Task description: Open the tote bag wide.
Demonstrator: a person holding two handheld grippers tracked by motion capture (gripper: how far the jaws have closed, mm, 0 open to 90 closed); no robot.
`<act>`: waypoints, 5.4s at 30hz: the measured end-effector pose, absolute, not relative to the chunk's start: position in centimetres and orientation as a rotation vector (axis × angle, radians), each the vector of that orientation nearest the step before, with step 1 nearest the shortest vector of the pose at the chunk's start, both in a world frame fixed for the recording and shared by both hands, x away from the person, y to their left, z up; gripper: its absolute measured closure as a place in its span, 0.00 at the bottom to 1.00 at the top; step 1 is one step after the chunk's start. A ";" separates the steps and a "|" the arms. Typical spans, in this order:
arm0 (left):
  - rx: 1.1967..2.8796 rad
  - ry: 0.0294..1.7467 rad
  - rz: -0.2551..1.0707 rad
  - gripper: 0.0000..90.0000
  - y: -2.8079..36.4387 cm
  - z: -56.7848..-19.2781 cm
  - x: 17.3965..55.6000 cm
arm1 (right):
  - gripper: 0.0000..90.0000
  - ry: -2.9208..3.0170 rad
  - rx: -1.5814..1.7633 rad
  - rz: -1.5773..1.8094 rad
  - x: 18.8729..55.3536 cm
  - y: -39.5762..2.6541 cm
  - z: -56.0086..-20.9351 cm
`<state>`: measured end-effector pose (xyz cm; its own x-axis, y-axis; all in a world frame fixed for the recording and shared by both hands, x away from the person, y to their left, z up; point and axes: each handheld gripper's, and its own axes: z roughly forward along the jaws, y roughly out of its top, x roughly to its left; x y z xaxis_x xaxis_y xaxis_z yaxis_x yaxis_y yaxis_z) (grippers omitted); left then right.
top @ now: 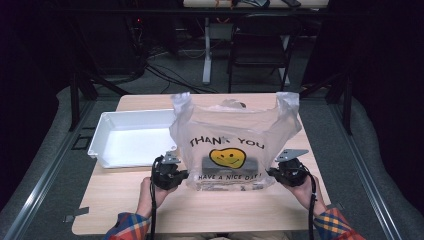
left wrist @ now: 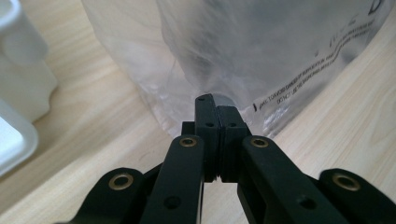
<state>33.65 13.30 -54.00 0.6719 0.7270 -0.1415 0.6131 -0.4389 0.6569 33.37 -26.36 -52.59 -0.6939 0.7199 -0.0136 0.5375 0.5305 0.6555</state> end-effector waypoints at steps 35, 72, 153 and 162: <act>2.007 0.937 0.414 1.00 11.4 -49.7 34.1 | 0.69 2.458 1.012 0.965 32.9 -25.8 -51.4; 2.170 1.026 0.161 1.00 12.6 -54.0 35.5 | 1.00 2.474 1.127 0.950 35.0 -25.6 -52.8; 2.293 1.157 0.336 0.37 15.6 -50.2 34.2 | 0.99 2.480 1.059 0.854 33.9 -24.2 -52.1; 2.225 1.028 0.285 0.32 13.8 -47.9 32.7 | 1.00 2.472 1.033 0.843 34.0 -23.8 -52.2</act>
